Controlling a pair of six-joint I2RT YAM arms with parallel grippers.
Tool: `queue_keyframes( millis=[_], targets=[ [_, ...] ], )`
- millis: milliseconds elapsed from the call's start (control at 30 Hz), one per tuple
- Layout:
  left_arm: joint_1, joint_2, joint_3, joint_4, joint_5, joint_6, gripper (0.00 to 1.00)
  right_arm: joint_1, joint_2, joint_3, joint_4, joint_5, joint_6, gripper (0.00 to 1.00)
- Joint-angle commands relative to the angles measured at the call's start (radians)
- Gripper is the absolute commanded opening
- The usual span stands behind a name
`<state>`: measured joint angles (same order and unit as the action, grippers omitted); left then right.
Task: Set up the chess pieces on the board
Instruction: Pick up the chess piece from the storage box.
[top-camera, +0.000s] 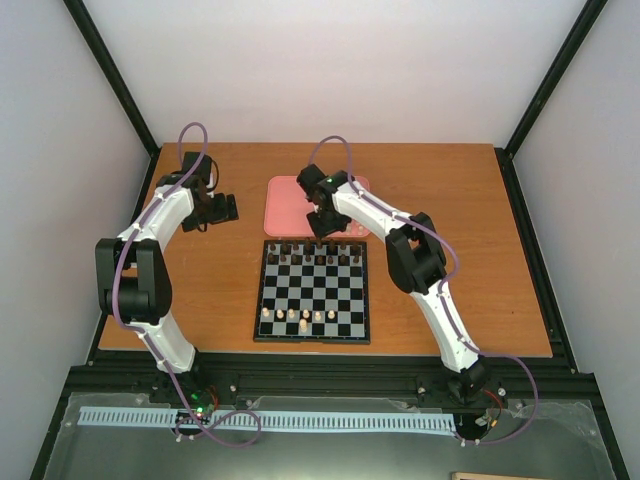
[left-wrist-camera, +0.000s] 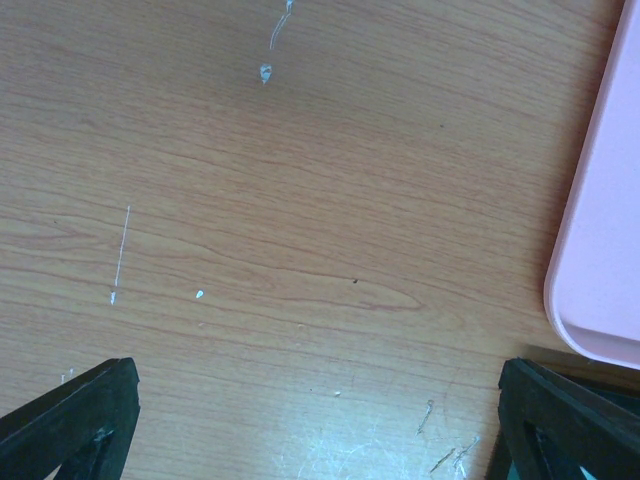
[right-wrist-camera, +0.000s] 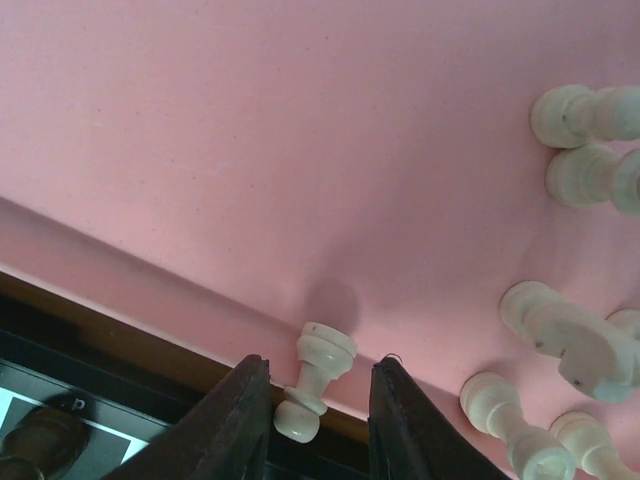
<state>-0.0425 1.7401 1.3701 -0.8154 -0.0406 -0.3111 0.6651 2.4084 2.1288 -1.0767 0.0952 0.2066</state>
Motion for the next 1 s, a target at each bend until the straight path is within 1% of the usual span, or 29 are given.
queue_keyframes(
  millis=[0,100,167,667,867,967],
  targets=[
    [-0.007,0.003,0.035,0.004,0.002,0.004,1.0,-0.016,0.02,0.032,-0.011,0.0,0.007,0.28],
    [-0.007,0.003,0.032,0.005,0.0,0.003,1.0,-0.019,0.021,0.036,-0.012,-0.008,0.005,0.23],
    [-0.007,0.003,0.031,0.006,0.0,0.004,1.0,-0.019,0.023,0.036,-0.016,-0.014,0.004,0.22],
    [-0.007,-0.003,0.021,0.013,0.001,0.004,1.0,-0.019,0.016,0.007,-0.031,-0.022,0.009,0.25],
    [-0.007,0.0,0.025,0.012,0.002,0.003,1.0,-0.019,-0.011,-0.033,-0.026,-0.025,0.016,0.25],
    [-0.007,-0.001,0.024,0.012,0.004,0.001,1.0,-0.019,-0.022,-0.048,-0.02,-0.023,0.023,0.28]
  ],
)
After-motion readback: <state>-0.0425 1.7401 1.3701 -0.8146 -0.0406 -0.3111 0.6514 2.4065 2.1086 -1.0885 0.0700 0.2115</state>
